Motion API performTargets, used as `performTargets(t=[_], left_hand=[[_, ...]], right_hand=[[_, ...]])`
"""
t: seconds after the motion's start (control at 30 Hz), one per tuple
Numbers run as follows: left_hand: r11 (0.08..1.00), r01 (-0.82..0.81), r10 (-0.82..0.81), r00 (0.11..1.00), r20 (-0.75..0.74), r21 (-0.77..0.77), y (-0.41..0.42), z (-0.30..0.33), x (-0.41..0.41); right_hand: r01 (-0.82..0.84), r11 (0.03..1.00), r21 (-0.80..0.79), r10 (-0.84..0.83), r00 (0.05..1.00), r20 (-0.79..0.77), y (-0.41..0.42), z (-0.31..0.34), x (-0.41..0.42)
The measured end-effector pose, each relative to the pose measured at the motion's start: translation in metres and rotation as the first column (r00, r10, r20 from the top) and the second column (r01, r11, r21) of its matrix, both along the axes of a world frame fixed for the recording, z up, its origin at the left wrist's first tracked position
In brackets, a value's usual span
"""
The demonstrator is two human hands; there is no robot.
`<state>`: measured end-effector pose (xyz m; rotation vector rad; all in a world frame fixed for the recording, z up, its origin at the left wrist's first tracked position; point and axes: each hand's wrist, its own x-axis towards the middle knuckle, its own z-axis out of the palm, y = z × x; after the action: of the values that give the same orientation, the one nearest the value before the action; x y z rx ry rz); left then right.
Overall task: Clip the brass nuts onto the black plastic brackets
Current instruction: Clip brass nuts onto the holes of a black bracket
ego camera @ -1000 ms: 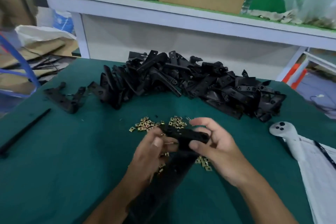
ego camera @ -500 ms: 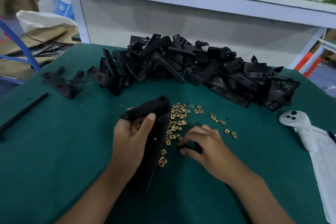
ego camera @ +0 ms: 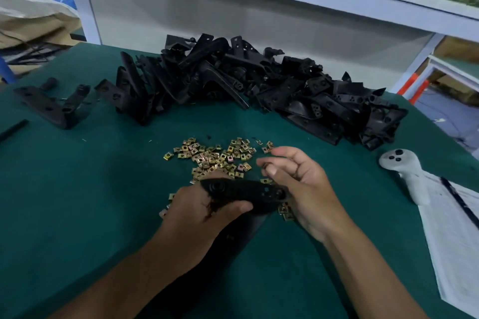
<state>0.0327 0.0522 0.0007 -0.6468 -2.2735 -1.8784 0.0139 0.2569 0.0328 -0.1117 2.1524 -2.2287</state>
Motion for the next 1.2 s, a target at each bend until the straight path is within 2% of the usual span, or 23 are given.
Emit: performTargets(t=[0.07, 0.13, 0.43, 0.77, 1.03, 1.2], left_hand=[[0.998, 0.044, -0.045, 0.999, 0.001, -0.052, 0.0, -0.001, 0.001], [0.997, 0.058, -0.057, 0.998, 0.02, -0.052, -0.001, -0.002, -0.001], [0.993, 0.003, -0.004, 1.0, -0.012, -0.116, -0.002, -0.001, -0.002], [0.993, -0.021, 0.02, 1.0, -0.013, -0.119, -0.001, -0.003, -0.002], [0.995, 0.013, -0.011, 1.0, 0.02, -0.096, -0.001, -0.004, -0.004], [0.997, -0.018, 0.022, 0.999, 0.045, -0.076, -0.002, -0.004, -0.005]], right_hand=[[-0.032, 0.995, -0.097, 0.034, 0.999, 0.024, 0.002, 0.004, 0.001], [-0.071, 0.99, -0.121, 0.074, 0.997, 0.024, 0.003, 0.007, 0.003], [-0.113, 0.993, -0.024, 0.113, 0.993, -0.025, 0.002, 0.004, 0.005], [-0.114, 0.992, 0.053, 0.115, 0.993, -0.019, 0.0, 0.003, 0.006], [-0.101, 0.986, 0.129, 0.11, 0.992, -0.067, 0.004, 0.003, 0.006], [-0.09, 0.979, 0.184, 0.116, 0.984, -0.134, 0.001, -0.004, 0.007]])
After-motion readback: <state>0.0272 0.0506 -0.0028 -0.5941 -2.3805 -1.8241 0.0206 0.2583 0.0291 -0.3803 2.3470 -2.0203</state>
